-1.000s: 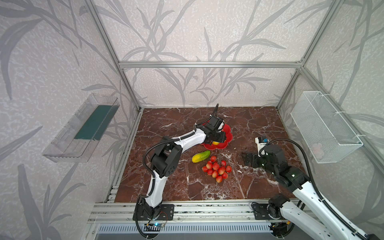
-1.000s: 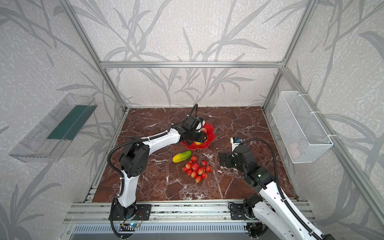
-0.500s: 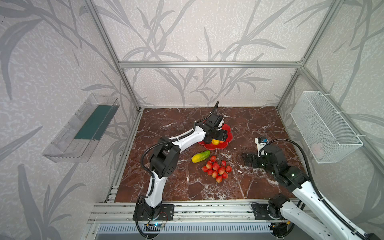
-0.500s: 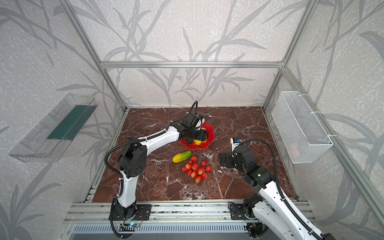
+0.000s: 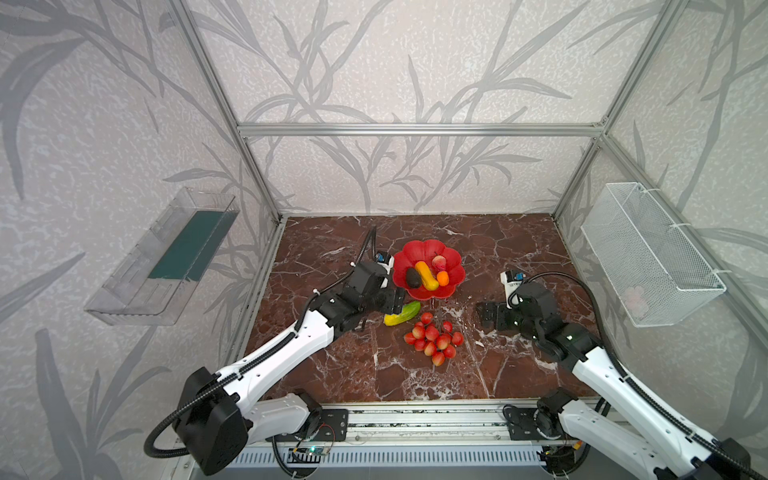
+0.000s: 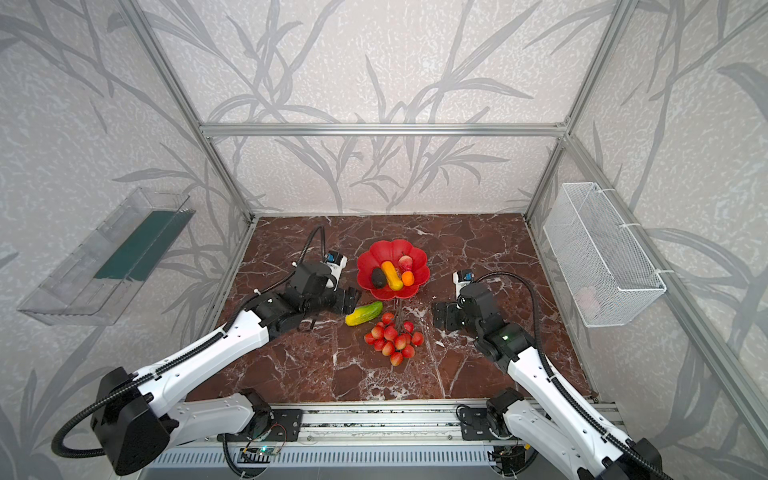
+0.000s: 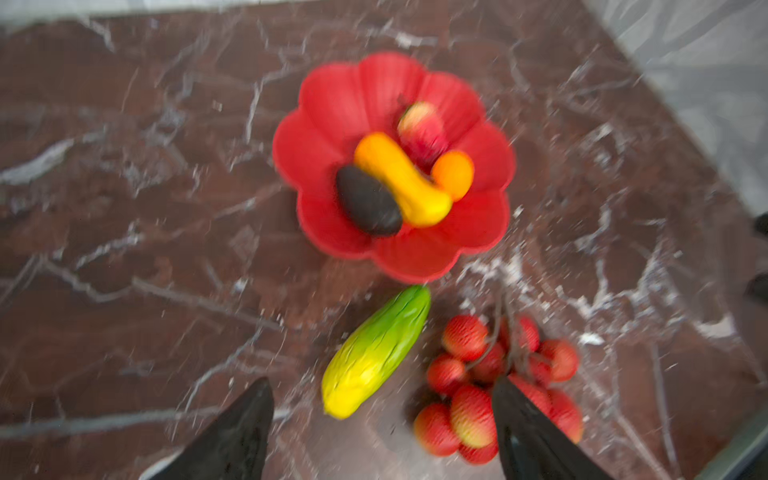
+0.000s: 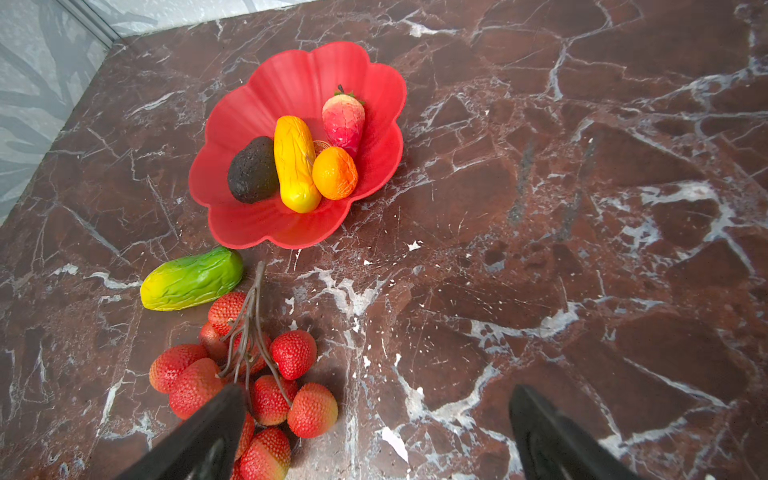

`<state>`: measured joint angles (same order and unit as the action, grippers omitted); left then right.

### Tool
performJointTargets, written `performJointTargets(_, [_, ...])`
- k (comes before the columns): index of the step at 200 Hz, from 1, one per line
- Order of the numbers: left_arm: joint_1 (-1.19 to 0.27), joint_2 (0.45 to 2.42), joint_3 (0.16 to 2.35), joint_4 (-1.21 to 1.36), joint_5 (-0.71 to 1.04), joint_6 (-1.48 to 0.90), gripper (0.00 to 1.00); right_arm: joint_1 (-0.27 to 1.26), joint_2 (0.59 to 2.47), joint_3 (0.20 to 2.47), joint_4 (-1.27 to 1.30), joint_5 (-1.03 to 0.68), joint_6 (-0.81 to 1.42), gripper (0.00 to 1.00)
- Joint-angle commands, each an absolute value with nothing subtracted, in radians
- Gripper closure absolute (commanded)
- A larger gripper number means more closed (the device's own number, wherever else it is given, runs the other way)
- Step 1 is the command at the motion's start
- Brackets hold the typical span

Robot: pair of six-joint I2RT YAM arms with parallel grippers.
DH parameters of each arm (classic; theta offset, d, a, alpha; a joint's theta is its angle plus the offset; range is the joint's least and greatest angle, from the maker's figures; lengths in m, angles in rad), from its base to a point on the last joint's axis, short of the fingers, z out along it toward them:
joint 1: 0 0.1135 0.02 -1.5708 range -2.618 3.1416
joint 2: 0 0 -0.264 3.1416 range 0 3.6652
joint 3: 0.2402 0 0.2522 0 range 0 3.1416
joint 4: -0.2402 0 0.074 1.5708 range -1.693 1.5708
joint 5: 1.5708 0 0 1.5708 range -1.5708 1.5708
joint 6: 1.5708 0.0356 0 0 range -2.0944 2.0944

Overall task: Place and organize the fake fruits in the fruit bowl
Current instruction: 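Grasp the yellow-green cucumber with the left gripper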

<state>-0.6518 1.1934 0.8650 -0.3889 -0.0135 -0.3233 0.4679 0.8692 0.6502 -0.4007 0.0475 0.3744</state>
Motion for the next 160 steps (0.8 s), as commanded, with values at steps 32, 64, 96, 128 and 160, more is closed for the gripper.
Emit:
performJointTargets(32, [-0.650, 1.256, 0.842, -0.388, 0.013, -0.356, 0.16, 0.464, 0.890, 0.659, -0.351, 0.018, 0.394, 0.01])
performJointTargets(64, [-0.650, 1.386, 0.882, -0.380, 0.018, -0.327, 0.16, 0.463, 0.847, 0.639, -0.380, 0.042, 0.388, 0.01])
performJointTargets(96, [-0.649, 1.504, 0.954, -0.398, -0.002, -0.300, 0.16, 0.465, 0.812, 0.624, -0.396, 0.061, 0.380, 0.01])
performJointTargets(128, [-0.649, 1.607, 1.014, -0.397, 0.000, -0.277, 0.16, 0.464, 0.811, 0.624, -0.397, 0.064, 0.377, 0.01])
performJointTargets(160, [-0.650, 1.682, 1.046, -0.398, 0.023, -0.255, 0.16, 0.464, 0.811, 0.626, -0.401, 0.069, 0.367, 0.01])
